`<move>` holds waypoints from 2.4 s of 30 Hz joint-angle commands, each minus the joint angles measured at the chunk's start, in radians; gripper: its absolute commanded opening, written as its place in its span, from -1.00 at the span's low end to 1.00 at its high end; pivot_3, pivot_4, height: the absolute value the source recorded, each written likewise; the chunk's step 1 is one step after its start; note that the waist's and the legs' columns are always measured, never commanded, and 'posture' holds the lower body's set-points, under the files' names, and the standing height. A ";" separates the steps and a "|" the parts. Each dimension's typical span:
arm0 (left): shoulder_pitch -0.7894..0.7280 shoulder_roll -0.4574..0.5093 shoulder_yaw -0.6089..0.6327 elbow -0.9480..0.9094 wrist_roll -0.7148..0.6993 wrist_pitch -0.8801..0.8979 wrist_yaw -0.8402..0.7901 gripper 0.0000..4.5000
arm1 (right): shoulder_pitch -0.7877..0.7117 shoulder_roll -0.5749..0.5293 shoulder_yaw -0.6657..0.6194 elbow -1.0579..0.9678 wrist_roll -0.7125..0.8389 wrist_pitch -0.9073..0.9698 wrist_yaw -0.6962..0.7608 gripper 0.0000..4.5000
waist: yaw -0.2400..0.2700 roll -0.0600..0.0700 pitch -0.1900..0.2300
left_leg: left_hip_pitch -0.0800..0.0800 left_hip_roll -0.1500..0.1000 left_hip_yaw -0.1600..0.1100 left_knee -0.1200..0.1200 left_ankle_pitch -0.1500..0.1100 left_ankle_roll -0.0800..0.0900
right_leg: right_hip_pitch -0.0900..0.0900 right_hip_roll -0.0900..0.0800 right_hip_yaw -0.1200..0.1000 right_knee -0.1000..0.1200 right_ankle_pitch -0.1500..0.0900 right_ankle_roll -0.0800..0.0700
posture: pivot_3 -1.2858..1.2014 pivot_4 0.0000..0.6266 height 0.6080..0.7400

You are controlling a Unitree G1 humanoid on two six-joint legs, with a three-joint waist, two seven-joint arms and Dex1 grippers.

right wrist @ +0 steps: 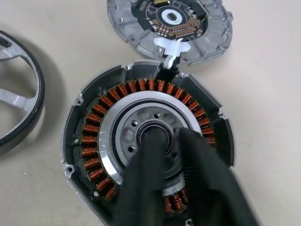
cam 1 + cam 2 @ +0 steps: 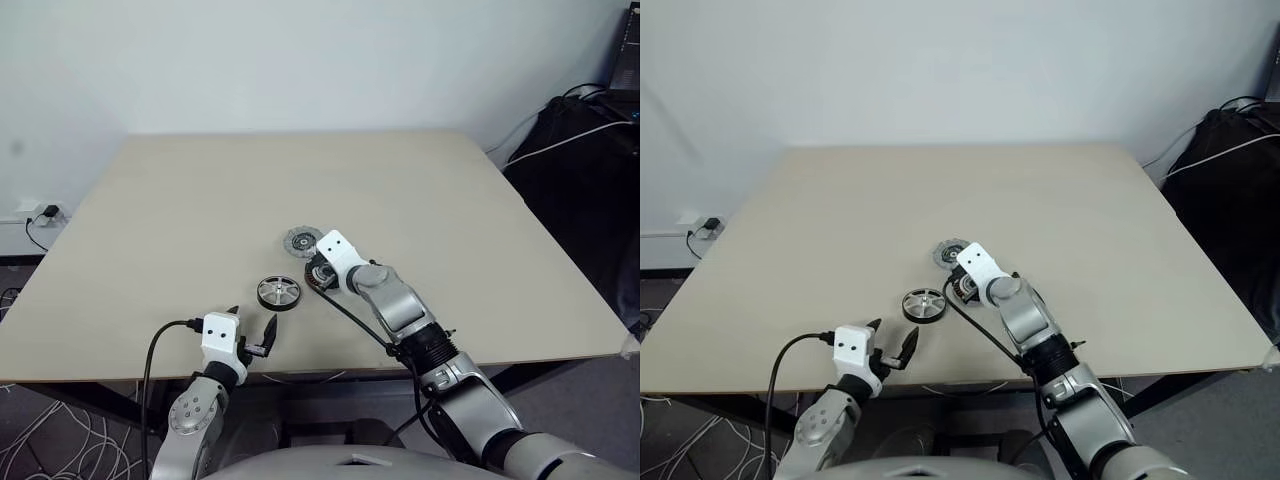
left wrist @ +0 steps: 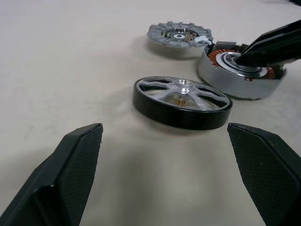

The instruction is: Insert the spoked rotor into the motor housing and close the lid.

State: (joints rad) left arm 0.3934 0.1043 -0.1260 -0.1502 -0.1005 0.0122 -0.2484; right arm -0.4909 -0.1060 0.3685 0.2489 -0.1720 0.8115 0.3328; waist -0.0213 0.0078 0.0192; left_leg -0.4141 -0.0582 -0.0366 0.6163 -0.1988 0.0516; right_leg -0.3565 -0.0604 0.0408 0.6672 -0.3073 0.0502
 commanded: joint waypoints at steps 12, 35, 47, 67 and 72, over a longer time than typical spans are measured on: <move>-0.012 -0.009 -0.012 -0.068 -0.001 0.018 0.005 1.00 | -0.009 -0.010 0.020 -0.022 -0.003 0.019 0.020 -0.71 | 0.000 0.000 0.000 | 0.000 0.000 0.000 -0.001 0.000 0.000 | 0.000 0.000 0.000 -0.001 0.000 0.000 | 0.03 -1.00 1.00; -0.011 -0.005 0.006 -0.012 -0.010 -0.022 -0.010 1.00 | -0.001 -0.006 0.001 -0.042 0.008 -0.045 0.026 -0.94 | -0.003 -0.001 0.000 | 0.000 0.000 0.000 -0.001 0.000 0.000 | 0.000 0.000 0.000 -0.001 0.000 0.000 | 0.03 -1.00 1.00; -0.015 -0.007 0.005 -0.001 -0.008 -0.034 -0.014 1.00 | 0.034 -0.012 -0.059 -0.152 0.050 -0.102 0.018 -0.94 | -0.001 -0.001 0.001 | -0.002 0.000 0.000 -0.001 0.000 0.000 | -0.002 0.000 0.000 -0.001 0.000 0.000 | 0.03 -1.00 1.00; 0.002 -0.009 -0.011 -0.078 -0.002 0.018 0.007 1.00 | -0.014 -0.015 -0.074 -0.066 0.099 0.034 0.062 -0.94 | -0.001 0.000 0.001 | -0.002 0.000 0.000 -0.001 0.000 0.000 | -0.002 0.000 0.000 -0.001 0.000 0.000 | 0.03 -1.00 1.00; 0.000 -0.007 -0.008 -0.070 -0.003 0.013 0.004 1.00 | -0.016 -0.013 -0.072 -0.054 0.106 0.029 0.059 -0.94 | -0.001 0.000 0.001 | -0.002 0.000 0.000 -0.001 0.000 0.000 | -0.002 0.000 0.000 -0.001 0.000 0.000 | 0.03 -1.00 1.00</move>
State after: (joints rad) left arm 0.4031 0.0995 -0.1292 -0.1736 -0.1002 0.0386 -0.2419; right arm -0.4819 -0.1223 0.3120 0.2009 -0.0728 0.8418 0.3921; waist -0.0227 0.0073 0.0202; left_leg -0.4163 -0.0582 -0.0371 0.6153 -0.1989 0.0517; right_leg -0.3585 -0.0606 0.0407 0.6658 -0.3073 0.0503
